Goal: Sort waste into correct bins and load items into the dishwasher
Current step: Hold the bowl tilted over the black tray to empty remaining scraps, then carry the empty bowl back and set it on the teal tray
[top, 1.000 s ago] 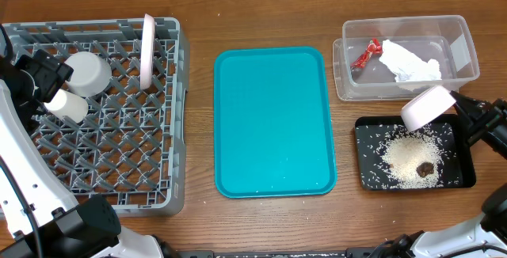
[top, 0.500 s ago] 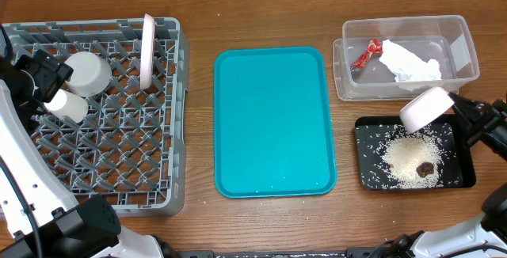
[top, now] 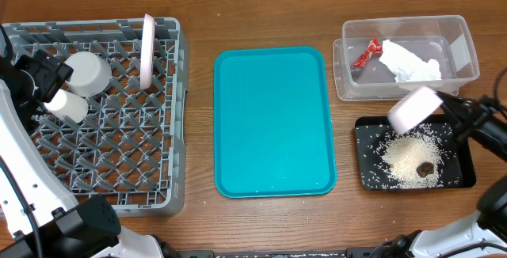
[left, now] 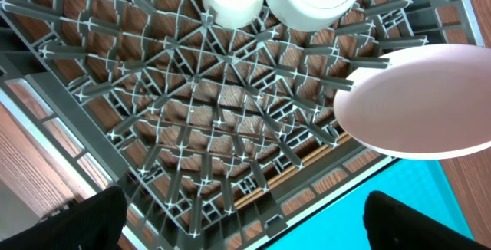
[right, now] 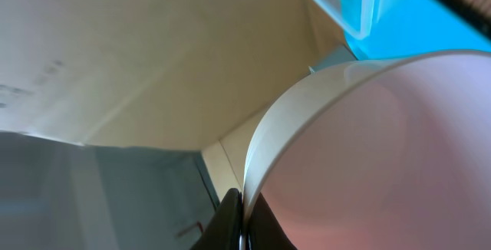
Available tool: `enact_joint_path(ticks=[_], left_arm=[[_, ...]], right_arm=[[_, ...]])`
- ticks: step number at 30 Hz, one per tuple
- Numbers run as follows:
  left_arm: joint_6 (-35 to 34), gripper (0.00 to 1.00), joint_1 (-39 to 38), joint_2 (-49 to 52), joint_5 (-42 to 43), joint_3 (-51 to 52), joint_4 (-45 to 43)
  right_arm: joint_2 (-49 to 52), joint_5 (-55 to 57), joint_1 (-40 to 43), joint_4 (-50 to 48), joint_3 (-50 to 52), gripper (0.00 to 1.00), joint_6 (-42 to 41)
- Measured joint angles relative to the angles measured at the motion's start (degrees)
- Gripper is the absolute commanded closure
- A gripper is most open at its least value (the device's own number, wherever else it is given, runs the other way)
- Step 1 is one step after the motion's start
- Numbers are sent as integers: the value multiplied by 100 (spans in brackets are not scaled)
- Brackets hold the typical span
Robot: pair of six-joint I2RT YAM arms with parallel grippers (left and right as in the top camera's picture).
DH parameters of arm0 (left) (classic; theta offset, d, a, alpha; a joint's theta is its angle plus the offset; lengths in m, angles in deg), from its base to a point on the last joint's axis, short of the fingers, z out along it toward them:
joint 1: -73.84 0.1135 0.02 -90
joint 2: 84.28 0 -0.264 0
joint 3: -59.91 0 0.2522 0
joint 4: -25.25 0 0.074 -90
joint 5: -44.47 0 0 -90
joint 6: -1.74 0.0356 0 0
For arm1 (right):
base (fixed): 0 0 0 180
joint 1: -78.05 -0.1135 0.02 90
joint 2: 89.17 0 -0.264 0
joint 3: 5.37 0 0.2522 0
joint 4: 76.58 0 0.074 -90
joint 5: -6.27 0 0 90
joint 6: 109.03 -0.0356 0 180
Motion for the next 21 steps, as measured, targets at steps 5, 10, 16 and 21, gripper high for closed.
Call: enact_joint_path(ticks=[5, 10, 16, 21], left_arm=[[-2, 0, 0, 0, 0, 0, 0], [0, 0, 0, 0, 0, 0, 0], [0, 0, 0, 0, 0, 0, 0], [0, 0, 0, 0, 0, 0, 0]], right_arm=[[-2, -26, -708, -2, 0, 96, -20], [-234, 26, -1331, -2, -2, 96, -15], [-636, 140, -2035, -175, -140, 96, -15], [-667, 315, -2616, -1119, -162, 96, -293]])
